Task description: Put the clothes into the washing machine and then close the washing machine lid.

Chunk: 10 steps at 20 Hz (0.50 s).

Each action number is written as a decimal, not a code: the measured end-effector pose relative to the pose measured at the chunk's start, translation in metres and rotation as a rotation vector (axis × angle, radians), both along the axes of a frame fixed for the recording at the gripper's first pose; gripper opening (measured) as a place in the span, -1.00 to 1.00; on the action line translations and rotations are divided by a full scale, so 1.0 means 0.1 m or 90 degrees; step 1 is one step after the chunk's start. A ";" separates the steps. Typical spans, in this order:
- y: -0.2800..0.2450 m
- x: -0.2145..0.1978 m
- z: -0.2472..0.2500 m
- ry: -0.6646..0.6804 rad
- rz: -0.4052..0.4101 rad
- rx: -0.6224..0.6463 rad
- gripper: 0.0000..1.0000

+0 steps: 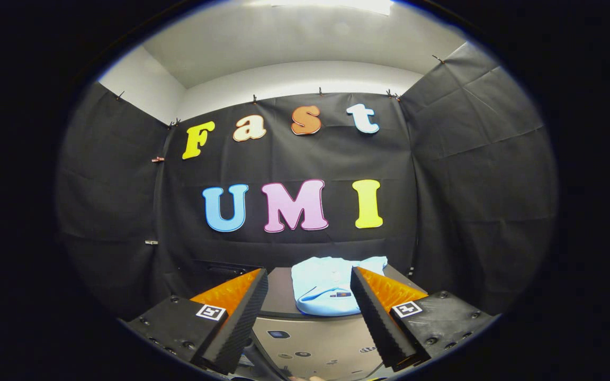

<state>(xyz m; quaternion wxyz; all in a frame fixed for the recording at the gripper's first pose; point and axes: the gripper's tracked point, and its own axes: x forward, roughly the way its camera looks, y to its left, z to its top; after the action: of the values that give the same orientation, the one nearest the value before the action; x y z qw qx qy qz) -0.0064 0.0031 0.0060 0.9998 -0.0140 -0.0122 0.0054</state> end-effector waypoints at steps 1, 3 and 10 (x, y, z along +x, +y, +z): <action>0.00 0.01 0.00 -0.001 0.000 0.000 0.96; 0.00 0.01 0.01 -0.002 -0.001 0.000 0.96; -0.01 0.08 -0.02 0.003 -0.014 -0.009 0.96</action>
<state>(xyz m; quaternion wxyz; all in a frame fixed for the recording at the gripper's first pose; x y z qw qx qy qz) 0.0013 0.0018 0.0035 0.9997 -0.0211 -0.0095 -0.0053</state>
